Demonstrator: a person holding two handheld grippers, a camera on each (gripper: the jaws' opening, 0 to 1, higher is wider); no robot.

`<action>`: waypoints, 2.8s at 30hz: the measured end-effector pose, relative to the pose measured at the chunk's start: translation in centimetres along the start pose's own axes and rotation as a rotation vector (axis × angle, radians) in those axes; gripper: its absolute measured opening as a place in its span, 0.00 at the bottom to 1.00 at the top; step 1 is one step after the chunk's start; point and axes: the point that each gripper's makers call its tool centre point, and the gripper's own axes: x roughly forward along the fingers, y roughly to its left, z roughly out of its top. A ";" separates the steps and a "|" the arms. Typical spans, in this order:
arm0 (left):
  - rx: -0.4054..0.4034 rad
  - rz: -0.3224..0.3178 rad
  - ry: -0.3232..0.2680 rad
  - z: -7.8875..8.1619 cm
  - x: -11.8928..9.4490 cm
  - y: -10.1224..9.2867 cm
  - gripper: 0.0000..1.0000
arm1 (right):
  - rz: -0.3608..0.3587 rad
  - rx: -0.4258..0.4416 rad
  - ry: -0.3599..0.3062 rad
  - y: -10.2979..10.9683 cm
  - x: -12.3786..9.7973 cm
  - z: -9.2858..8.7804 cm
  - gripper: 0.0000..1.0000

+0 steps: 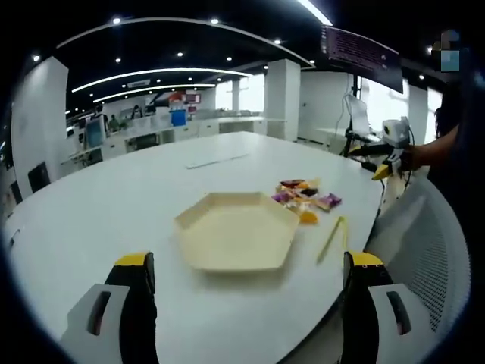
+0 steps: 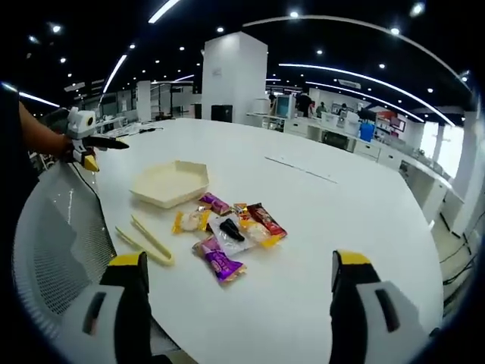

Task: Place the target food into the container with the food tongs after gripping and lifting it, then release it inside without dropping or visibly crushing the food.

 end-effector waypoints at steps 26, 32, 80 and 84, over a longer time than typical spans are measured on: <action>0.050 0.012 -0.009 1.0 -0.3 -1.0 1.00 | 0.006 0.016 -0.007 0.4 -0.8 -0.4 1.00; 0.053 -0.008 0.004 0.9 0.1 -1.5 1.00 | 0.019 0.004 -0.002 0.6 -0.9 -0.4 1.00; 0.371 -0.428 0.262 -3.7 8.6 -13.8 0.54 | 0.042 0.059 -0.001 2.0 -0.5 -1.2 1.00; 0.346 -0.423 0.295 -4.9 9.4 -13.6 0.48 | 0.046 0.057 0.002 2.1 -0.5 -1.4 1.00</action>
